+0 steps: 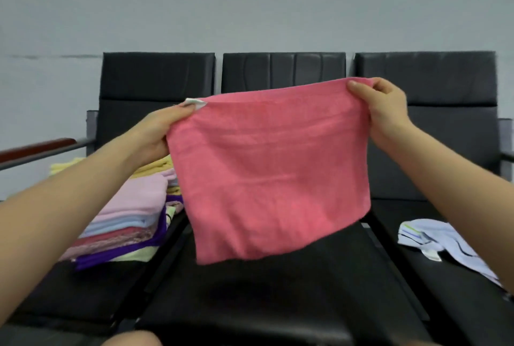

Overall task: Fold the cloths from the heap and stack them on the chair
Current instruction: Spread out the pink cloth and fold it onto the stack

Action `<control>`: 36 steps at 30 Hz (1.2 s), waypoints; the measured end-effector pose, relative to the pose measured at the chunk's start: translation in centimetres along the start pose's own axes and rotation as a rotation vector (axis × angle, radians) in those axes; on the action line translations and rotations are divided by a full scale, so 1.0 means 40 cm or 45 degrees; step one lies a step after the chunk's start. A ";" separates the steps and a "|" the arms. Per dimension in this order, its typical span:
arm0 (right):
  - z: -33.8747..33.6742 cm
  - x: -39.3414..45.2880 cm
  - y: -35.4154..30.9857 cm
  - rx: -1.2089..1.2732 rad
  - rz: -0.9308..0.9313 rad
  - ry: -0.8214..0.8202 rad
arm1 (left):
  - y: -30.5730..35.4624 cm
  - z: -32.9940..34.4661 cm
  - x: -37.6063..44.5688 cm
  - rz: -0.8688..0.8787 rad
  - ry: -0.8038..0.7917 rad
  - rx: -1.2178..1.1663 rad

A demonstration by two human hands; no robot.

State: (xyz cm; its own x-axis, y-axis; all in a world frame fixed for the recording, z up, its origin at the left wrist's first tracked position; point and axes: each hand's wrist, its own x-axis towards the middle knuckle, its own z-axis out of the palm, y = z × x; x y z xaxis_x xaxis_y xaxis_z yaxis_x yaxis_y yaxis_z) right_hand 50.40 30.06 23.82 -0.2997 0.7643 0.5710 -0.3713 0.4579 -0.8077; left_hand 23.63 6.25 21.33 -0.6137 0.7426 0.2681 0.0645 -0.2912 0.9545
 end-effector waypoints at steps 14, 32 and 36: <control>-0.068 -0.056 0.179 -0.484 0.461 -0.242 | -0.165 -0.003 0.002 -0.160 0.073 0.456; -0.067 0.025 0.731 -1.008 0.749 0.193 | -0.667 0.027 0.396 -0.231 0.502 0.849; -0.059 -0.043 0.763 -1.239 0.728 0.086 | -0.731 0.049 0.365 -0.274 0.398 1.296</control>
State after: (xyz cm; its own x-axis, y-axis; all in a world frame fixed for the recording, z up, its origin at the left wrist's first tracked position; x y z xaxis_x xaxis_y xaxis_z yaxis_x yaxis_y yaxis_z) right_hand 41.67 43.81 -2.16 -0.1470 0.9845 0.0957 0.6561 0.1694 -0.7355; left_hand 14.31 26.78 -2.40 -0.8540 0.4901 0.1747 0.4657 0.5702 0.6767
